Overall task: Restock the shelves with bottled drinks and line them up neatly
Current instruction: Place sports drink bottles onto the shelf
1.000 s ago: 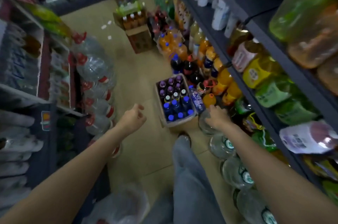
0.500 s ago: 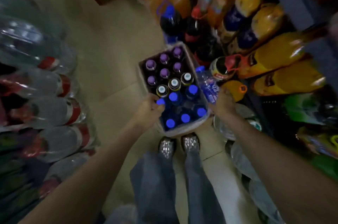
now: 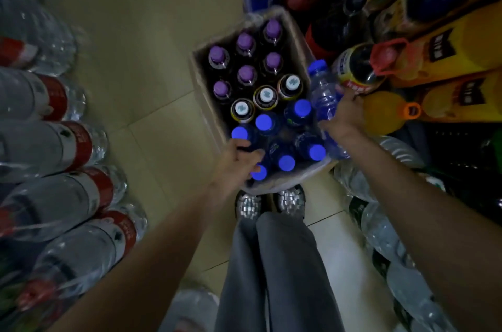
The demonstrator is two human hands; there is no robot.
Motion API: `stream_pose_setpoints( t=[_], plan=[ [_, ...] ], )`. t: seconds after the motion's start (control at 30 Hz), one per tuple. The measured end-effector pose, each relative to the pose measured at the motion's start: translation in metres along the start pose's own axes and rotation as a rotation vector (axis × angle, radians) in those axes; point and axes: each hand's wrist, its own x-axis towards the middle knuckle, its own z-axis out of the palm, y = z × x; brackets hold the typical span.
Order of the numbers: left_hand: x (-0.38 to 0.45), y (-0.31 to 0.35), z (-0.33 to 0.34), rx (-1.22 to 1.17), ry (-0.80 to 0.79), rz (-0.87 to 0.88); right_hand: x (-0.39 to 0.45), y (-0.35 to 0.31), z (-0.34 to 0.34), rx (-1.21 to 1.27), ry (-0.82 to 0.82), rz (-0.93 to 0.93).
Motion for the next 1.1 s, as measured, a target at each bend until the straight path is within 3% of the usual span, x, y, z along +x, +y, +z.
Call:
stream_pose_setpoints(
  t=[0.1, 0.17, 0.23, 0.33, 0.37, 0.5, 0.63, 0.73, 0.8, 0.9, 1.1],
  plan=[
    [-0.003, 0.015, 0.003, -0.181, -0.134, -0.094, -0.056, -0.016, -0.033, 0.507, -0.264, -0.163],
    [-0.01, 0.02, 0.002, -0.336, -0.292, -0.157, -0.101, -0.031, -0.054, 0.714, -0.566, -0.227],
    [-0.019, 0.012, -0.003, -0.461, -0.396, -0.149, -0.129, -0.047, -0.06, 0.682, -0.8, -0.281],
    [-0.027, -0.011, -0.018, -0.655, -0.309, -0.025, -0.124, -0.058, -0.046, 0.581, -0.96, -0.25],
    [-0.025, -0.019, -0.024, -0.681, -0.247, 0.001, -0.113, -0.06, -0.034, 0.541, -0.918, -0.239],
    [-0.011, -0.031, -0.05, -0.623, -0.076, -0.026, -0.049, -0.051, 0.032, -0.022, -0.32, -0.455],
    [0.008, -0.04, -0.069, -0.462, -0.055, -0.009, -0.018, -0.056, 0.089, -0.44, -0.206, -0.666],
    [0.012, -0.042, -0.071, -0.415, -0.046, -0.033, -0.011, -0.064, 0.105, -0.633, -0.099, -0.703],
    [0.009, -0.042, -0.071, -0.369, -0.057, -0.045, -0.016, -0.058, 0.099, -0.621, -0.083, -0.676],
    [-0.014, -0.029, -0.067, -0.281, -0.083, -0.052, -0.053, -0.038, 0.059, -0.401, -0.053, -0.529],
    [-0.118, 0.069, -0.054, 0.03, -0.255, 0.111, -0.183, -0.049, -0.102, 0.064, 0.12, -0.414]
  ],
)
